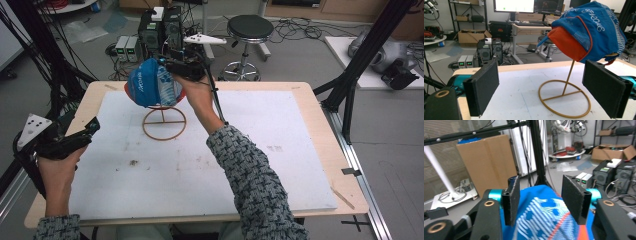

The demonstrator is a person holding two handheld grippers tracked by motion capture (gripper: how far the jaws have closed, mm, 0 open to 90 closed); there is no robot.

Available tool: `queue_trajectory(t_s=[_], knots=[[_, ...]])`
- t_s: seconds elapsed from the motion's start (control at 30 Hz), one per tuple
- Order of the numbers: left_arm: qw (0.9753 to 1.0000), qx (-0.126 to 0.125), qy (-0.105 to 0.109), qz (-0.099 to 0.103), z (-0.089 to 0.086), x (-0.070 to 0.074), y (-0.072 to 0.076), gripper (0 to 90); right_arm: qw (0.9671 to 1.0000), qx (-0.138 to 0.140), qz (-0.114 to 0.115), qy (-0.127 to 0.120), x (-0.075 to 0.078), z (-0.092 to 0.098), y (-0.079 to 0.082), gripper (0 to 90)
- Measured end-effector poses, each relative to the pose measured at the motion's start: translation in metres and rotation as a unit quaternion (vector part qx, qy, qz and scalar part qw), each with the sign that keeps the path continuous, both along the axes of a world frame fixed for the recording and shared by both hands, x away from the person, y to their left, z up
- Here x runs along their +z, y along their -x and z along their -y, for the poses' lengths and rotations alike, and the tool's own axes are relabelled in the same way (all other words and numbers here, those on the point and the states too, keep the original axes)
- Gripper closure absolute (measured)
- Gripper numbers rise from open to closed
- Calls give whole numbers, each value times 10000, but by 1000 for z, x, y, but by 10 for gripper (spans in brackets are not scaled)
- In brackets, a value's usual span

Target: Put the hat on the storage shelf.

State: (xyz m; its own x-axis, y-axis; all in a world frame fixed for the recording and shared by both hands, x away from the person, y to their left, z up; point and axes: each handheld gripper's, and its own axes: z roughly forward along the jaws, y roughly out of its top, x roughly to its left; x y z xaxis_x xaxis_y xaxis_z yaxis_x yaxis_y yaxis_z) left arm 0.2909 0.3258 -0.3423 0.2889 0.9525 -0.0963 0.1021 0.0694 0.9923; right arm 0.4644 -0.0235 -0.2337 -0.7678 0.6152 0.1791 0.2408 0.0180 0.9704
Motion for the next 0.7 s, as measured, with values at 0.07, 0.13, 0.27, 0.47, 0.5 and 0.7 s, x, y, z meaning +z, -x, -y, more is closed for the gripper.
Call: queue_trajectory(t_s=[0.07, 0.13, 0.27, 0.47, 0.5, 0.7], knots=[[10000, 1, -1, 1, 0, 0, 0, 141, 9999, -103, 20, -23, 2, 8, 0, 444], [10000, 5, 0, -2, 0, 0, 0, 142, 9997, -246, 27, -76, 5, 22, 0, 399], [10000, -1, 14, 6, 1, 0, 0, 141, 9993, -345, -41, -106, 8, 36, 0, 356], [10000, 7, -7, -2, 1, 1, -1, 141, 9978, -651, 91, -121, 15, 66, 4, 316], [10000, -1, 0, 4, 1, 1, -1, 141, 9969, -755, 153, -137, 15, 78, 6, 306], [10000, -42, -21, -11, 5, 0, -5, 141, 9945, -1024, 101, -181, 14, 109, 10, 264]])
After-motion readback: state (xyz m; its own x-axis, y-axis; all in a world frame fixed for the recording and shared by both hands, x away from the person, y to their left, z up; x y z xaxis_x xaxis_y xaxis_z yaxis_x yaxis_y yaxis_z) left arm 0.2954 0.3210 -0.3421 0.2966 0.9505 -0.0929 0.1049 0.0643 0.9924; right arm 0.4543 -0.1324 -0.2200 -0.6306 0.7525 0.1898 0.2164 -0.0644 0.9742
